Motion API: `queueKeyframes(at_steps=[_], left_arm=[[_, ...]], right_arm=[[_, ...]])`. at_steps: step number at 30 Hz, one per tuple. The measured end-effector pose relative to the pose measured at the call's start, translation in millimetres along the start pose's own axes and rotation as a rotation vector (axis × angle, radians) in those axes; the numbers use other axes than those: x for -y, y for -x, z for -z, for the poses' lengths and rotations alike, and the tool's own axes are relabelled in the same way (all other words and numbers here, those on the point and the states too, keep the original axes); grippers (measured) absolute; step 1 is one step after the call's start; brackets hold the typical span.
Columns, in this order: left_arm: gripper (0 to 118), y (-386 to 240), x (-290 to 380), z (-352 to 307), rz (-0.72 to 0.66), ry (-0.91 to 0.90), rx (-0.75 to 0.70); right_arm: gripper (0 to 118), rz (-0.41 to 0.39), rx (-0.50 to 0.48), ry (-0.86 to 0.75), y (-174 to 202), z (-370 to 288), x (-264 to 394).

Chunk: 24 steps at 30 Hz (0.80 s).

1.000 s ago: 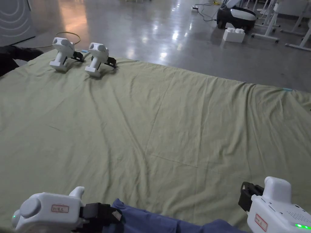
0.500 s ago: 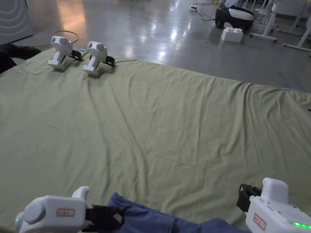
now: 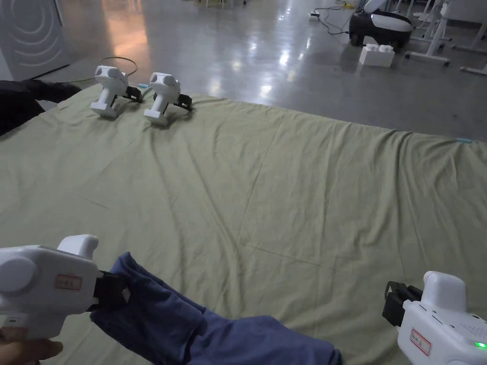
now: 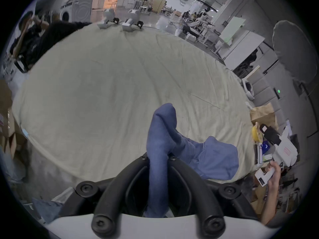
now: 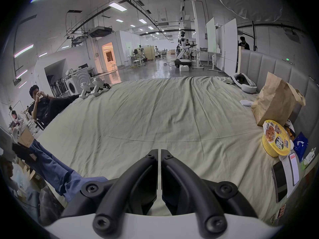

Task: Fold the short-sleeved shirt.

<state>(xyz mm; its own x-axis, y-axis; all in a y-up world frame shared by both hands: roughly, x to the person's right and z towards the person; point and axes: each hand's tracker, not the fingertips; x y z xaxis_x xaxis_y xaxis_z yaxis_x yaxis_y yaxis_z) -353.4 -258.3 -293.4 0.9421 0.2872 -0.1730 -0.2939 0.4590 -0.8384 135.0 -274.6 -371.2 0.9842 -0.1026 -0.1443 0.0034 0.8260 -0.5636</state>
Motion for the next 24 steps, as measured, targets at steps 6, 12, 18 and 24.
queueKeyframes(at_steps=[6, 12, 18, 24], left_arm=[[16, -55, 9, -2, 0.08, 0.023, -0.047], [16, -104, 17, 8, 0.175, 0.031, -0.057], [16, -155, 29, 26, 0.261, 0.071, -0.003], [16, -199, 45, 61, 0.297, 0.146, 0.033]], right_arm=[[5, -0.004, -0.014, 0.002, 4, 2, 2], [5, 0.005, -0.012, 0.009, 2, 3, 6], [5, 0.017, -0.002, 0.016, -5, 2, 9], [5, 0.026, 0.012, 0.022, -13, -2, 12]])
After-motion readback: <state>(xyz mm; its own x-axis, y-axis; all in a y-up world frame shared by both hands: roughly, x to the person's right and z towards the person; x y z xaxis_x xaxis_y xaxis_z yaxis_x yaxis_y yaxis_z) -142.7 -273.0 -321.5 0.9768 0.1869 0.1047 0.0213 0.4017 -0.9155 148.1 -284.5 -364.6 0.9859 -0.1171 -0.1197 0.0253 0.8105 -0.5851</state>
